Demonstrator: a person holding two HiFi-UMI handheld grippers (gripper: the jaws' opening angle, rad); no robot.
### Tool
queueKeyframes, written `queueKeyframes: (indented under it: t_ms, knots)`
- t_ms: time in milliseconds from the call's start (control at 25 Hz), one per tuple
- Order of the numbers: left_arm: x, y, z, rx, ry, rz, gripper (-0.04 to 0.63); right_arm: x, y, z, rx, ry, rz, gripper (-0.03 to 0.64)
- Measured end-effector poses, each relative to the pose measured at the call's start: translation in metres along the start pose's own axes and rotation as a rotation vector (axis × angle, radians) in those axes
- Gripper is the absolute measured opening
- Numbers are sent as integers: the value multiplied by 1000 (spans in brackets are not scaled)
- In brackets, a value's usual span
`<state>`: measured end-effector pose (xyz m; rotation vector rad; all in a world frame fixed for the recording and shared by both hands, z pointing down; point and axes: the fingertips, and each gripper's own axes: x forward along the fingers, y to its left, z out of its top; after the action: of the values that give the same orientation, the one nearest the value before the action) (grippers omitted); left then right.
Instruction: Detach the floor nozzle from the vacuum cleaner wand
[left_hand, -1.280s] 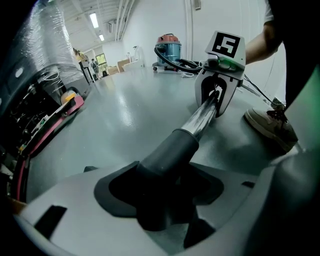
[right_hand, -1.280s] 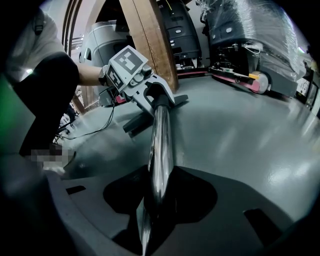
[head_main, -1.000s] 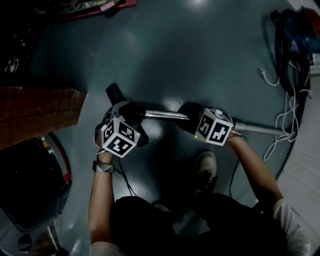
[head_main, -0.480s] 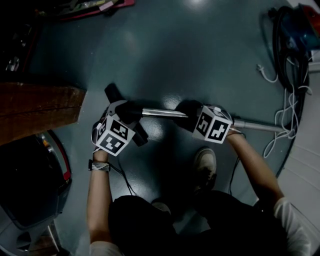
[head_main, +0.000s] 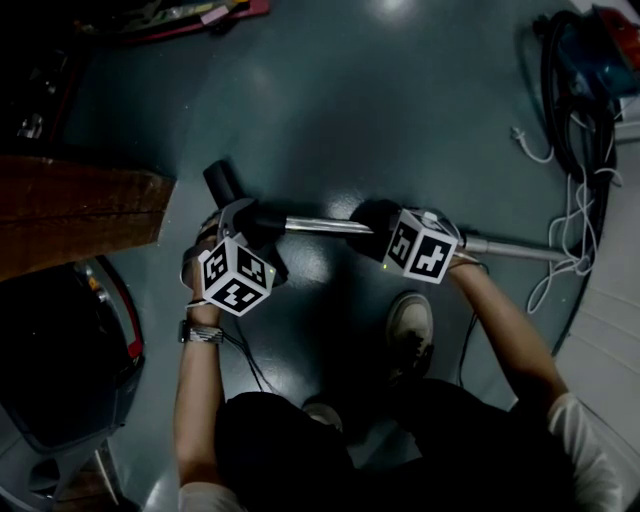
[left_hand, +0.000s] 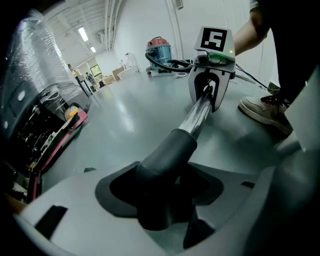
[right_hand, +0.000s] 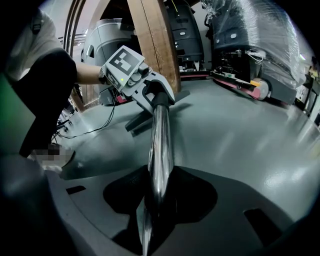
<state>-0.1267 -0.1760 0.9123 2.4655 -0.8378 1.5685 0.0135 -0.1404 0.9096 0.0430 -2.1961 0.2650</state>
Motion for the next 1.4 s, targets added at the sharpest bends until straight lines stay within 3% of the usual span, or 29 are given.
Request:
queueKeyframes:
  t_ms: [200,520,760,1120,1400]
  knots:
    - [-3,0,2,-6,-7,13,252,-3,1,0,-5,-3,-6,158]
    - [-4,-5,-10,-194,-24,-91,250,-3,4,1,-14,0,2,158]
    - [-39,44,-62,-323,34,67,247,-2,-4,-5,-7,26,-1,159]
    - [-27,3,-92,-227,115,3,247,7,-9,-13,18,65,-22,160]
    - [-18,-12,-75,-151,108,-1,248,12,-16,-17,-8,113,-67,160]
